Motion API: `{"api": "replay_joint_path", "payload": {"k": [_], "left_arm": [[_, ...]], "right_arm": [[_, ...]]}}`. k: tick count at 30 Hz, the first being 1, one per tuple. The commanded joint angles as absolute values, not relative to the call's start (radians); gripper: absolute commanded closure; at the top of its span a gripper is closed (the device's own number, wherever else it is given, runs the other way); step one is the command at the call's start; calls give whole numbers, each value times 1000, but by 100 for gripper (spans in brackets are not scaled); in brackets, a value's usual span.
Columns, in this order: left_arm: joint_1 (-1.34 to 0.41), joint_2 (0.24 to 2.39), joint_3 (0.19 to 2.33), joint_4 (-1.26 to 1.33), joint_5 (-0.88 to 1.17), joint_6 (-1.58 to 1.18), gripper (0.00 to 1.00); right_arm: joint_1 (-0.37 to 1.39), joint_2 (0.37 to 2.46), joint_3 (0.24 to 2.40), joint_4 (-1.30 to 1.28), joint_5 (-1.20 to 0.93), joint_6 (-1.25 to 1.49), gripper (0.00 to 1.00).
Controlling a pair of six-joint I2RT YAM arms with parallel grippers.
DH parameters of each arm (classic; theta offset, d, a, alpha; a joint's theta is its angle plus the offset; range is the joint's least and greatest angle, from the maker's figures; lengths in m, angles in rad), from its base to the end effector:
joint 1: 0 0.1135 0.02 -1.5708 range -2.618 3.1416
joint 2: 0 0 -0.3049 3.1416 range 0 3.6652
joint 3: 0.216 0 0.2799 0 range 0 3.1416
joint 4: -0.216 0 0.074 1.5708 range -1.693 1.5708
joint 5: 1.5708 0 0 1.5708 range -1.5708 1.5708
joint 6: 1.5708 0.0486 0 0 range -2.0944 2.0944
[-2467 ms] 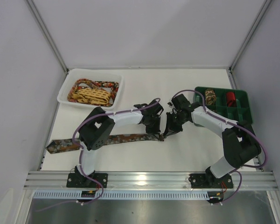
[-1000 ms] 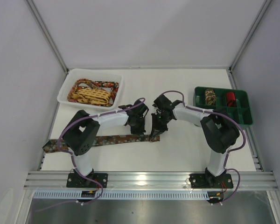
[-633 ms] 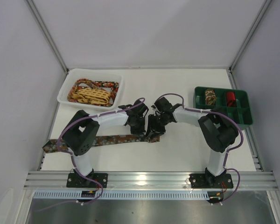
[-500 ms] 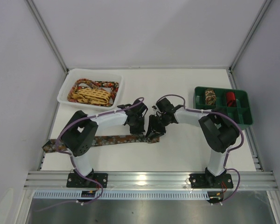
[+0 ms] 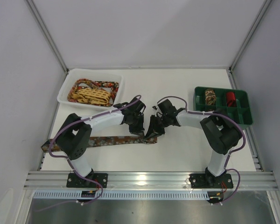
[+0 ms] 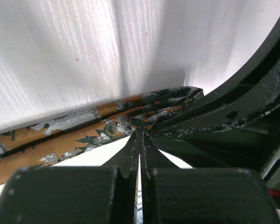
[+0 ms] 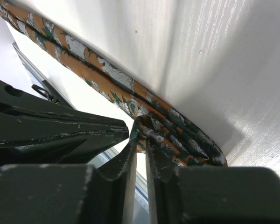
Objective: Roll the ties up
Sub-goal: Roll the tie
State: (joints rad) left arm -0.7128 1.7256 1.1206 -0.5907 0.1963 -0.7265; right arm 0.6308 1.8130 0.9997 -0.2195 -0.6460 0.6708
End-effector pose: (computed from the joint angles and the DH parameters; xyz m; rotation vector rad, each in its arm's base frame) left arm 0.2742 -0.2495 0.1954 0.0347 2.9315 -0.5837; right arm 0.2915 0.2491 0.1552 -0.2055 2.8493 1.2326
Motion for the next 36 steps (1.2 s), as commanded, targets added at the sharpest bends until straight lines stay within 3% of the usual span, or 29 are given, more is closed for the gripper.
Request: {"api": "replay_joint_path", "payload": {"k": [1, 6, 21, 24, 26, 30, 36], "left_arm": [[-706, 1669, 1112, -569, 233, -741, 100], [-707, 1670, 1108, -560, 255, -749, 99], [-721, 1723, 1063, -511, 279, -759, 100], [-719, 1740, 1063, -514, 264, -749, 99], [-719, 1752, 1063, -515, 261, -744, 100], [-718, 1749, 1062, -522, 247, -735, 99], [-716, 1758, 1058, -532, 238, -723, 99]], "right_arm": [[630, 1781, 980, -176, -666, 696, 84], [632, 1795, 979, -169, -658, 693, 100], [638, 1804, 1025, -262, -646, 670, 100], [631, 1764, 1048, -355, -608, 628, 90], [608, 1718, 1055, -394, -588, 597, 76], [536, 1654, 1049, -498, -580, 528, 60], [474, 1640, 980, -483, -646, 442, 35]]}}
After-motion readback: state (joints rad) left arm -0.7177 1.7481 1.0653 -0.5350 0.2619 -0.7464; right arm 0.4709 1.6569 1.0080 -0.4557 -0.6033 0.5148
